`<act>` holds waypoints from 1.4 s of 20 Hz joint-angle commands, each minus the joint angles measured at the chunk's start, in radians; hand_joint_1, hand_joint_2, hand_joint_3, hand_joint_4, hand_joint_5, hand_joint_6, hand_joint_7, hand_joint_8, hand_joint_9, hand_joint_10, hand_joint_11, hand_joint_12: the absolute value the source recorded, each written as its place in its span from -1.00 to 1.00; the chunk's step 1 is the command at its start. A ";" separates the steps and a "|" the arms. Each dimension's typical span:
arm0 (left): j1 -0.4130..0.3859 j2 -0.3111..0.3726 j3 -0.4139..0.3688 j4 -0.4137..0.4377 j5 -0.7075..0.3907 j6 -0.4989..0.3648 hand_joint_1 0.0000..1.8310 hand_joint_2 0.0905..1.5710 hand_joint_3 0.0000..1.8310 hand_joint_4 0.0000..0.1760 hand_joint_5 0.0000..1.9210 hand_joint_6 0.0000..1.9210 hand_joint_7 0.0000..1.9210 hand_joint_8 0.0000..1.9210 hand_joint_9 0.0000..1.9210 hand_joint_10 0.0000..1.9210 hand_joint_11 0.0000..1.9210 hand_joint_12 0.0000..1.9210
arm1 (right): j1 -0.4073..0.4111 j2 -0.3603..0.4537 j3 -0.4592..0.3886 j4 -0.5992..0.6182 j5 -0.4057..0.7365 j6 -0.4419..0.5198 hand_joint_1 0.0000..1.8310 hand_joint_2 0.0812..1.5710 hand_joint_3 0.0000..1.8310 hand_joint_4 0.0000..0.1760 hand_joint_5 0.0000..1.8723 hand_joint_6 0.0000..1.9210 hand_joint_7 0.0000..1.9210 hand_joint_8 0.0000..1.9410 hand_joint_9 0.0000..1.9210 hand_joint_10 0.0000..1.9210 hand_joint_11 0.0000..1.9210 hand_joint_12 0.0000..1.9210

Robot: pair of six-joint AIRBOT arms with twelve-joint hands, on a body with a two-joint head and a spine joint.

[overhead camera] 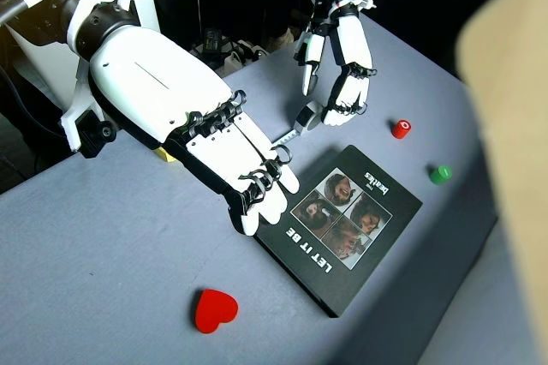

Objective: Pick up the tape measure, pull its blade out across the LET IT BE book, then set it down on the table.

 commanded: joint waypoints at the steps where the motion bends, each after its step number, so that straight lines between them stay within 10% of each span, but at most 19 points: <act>1: -0.008 -0.007 0.006 0.005 -0.108 0.002 0.07 0.40 -1.00 -1.00 -0.22 -0.99 -0.22 -0.99 -0.25 -0.99 -0.57 -0.29 | 0.007 0.003 -0.007 -0.097 -0.028 -0.001 -0.84 0.59 -1.00 -0.72 -0.79 -1.00 -0.72 -0.99 -0.75 -1.00 -1.00 -0.14; 28: 0.014 -0.090 0.048 -0.017 -0.095 0.103 0.12 0.41 -1.00 -1.00 -0.22 -1.00 -0.23 -1.00 -0.25 -1.00 -0.55 -0.27 | 0.008 0.004 -0.009 -0.101 -0.015 0.002 -0.81 0.59 -1.00 -0.71 -0.79 -0.99 -0.72 -1.00 -0.74 -1.00 -1.00 -0.13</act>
